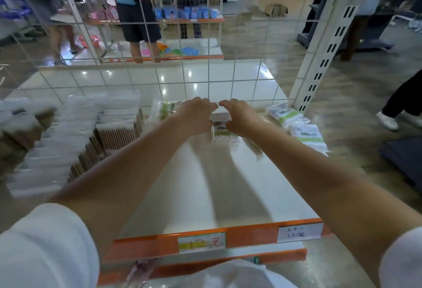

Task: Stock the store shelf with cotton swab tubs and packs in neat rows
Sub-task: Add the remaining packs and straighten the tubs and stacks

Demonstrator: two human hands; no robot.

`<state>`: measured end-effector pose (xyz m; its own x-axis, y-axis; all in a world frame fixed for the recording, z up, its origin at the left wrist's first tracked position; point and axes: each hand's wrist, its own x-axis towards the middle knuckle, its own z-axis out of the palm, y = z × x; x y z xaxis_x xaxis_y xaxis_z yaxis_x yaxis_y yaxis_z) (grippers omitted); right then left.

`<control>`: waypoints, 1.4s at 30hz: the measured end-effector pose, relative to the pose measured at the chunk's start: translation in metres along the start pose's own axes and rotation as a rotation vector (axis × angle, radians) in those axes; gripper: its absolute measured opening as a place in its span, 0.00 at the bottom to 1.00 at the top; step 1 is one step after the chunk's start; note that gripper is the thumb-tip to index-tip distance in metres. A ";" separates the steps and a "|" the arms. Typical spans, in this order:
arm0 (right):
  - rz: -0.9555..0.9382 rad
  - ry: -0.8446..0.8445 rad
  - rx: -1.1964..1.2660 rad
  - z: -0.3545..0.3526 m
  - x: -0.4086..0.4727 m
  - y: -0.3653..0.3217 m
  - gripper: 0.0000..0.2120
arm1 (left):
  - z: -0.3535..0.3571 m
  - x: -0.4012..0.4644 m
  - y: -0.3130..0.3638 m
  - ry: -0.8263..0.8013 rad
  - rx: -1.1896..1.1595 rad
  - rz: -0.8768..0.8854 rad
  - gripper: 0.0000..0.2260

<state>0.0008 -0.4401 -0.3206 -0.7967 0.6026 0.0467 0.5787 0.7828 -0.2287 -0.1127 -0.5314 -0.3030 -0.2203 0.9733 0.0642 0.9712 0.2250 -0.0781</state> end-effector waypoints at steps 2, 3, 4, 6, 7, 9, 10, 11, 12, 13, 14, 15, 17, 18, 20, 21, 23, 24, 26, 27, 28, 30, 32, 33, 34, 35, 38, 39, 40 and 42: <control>-0.003 -0.012 -0.034 0.009 0.004 0.001 0.25 | 0.002 -0.001 0.001 -0.015 0.090 -0.009 0.17; 0.000 -0.013 -0.042 0.013 0.005 0.001 0.24 | 0.003 -0.002 0.002 -0.018 0.129 -0.012 0.15; 0.003 -0.008 -0.049 0.015 0.007 0.001 0.23 | 0.005 -0.002 0.002 -0.017 0.159 -0.013 0.14; 0.001 0.012 -0.063 0.018 0.010 0.001 0.21 | 0.009 -0.002 0.001 -0.005 0.183 -0.012 0.13; -0.001 0.019 -0.068 0.019 0.010 0.000 0.21 | 0.011 -0.002 0.001 -0.002 0.178 -0.010 0.13; -0.004 0.038 -0.086 0.020 0.012 0.001 0.19 | 0.013 -0.001 0.000 0.000 0.153 -0.009 0.14; -0.004 0.053 -0.097 0.021 0.012 0.001 0.18 | 0.014 -0.001 -0.001 0.005 0.139 -0.012 0.14; -0.006 0.070 -0.103 0.021 0.012 0.001 0.17 | 0.014 -0.001 -0.002 0.008 0.124 -0.016 0.14; -0.007 0.083 -0.101 0.021 0.011 0.001 0.16 | 0.014 -0.002 -0.002 0.011 0.111 -0.018 0.14; -0.009 0.093 -0.097 0.021 0.009 0.001 0.16 | 0.014 -0.002 -0.003 0.014 0.099 -0.018 0.14; -0.012 0.102 -0.093 0.021 0.008 0.001 0.16 | 0.015 -0.003 -0.003 0.017 0.086 -0.014 0.14; -0.017 0.114 -0.089 0.022 0.006 0.002 0.16 | 0.015 -0.004 -0.003 0.022 0.071 -0.010 0.14; -0.029 0.148 -0.072 0.022 0.002 0.004 0.16 | 0.014 -0.005 -0.004 0.039 0.026 -0.002 0.15; -0.032 0.167 -0.061 0.022 -0.001 0.006 0.16 | 0.014 -0.006 -0.004 0.050 0.000 0.000 0.15; -0.049 0.210 -0.032 0.023 -0.007 0.008 0.16 | 0.016 -0.009 -0.006 0.075 -0.047 0.002 0.16; -0.065 0.233 -0.013 0.024 -0.010 0.009 0.16 | 0.018 -0.011 -0.008 0.088 -0.069 0.001 0.16; -0.126 0.298 0.029 0.026 -0.019 0.010 0.14 | 0.021 -0.014 -0.010 0.114 -0.111 -0.005 0.17; -0.150 0.348 0.055 0.029 -0.022 0.012 0.13 | 0.022 -0.017 -0.012 0.125 -0.131 -0.008 0.18; -0.169 0.416 0.092 0.032 -0.028 0.015 0.14 | 0.023 -0.022 -0.013 0.150 -0.167 -0.015 0.19; -0.177 0.445 0.098 0.031 -0.031 0.015 0.14 | 0.022 -0.025 -0.013 0.164 -0.189 -0.018 0.20; -0.190 0.480 0.102 0.029 -0.035 0.015 0.15 | 0.021 -0.028 -0.012 0.179 -0.217 -0.019 0.20; -0.213 0.529 0.132 0.026 -0.042 0.013 0.15 | 0.019 -0.034 -0.011 0.211 -0.276 -0.022 0.22; -0.226 0.564 0.178 0.020 -0.050 0.009 0.14 | 0.017 -0.040 -0.009 0.241 -0.350 -0.027 0.23; -0.208 0.576 0.216 0.016 -0.053 0.007 0.13 | 0.016 -0.042 -0.008 0.260 -0.398 -0.026 0.23; -0.171 0.566 0.261 0.012 -0.056 0.004 0.13 | 0.014 -0.044 -0.007 0.280 -0.454 -0.030 0.23; -0.131 0.533 0.314 0.008 -0.058 0.002 0.13 | 0.013 -0.046 -0.006 0.299 -0.516 -0.035 0.23; -0.046 0.487 0.530 -0.005 -0.065 -0.006 0.12 | 0.009 -0.048 -0.004 0.281 -0.715 -0.068 0.21; -0.008 0.484 0.613 -0.009 -0.067 -0.009 0.12 | 0.008 -0.048 -0.004 0.257 -0.813 -0.082 0.20; 0.033 0.479 0.697 -0.014 -0.069 -0.012 0.11 | 0.006 -0.049 -0.003 0.236 -0.933 -0.103 0.19; 0.097 0.467 0.822 -0.022 -0.071 -0.015 0.10 | 0.000 -0.050 -0.001 0.212 -1.175 -0.155 0.18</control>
<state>0.0522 -0.4915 -0.2991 -0.4985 0.7995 0.3351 0.1929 0.4792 -0.8562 -0.1024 -0.5804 -0.3062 -0.4298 0.8879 0.1639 0.4492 0.0529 0.8919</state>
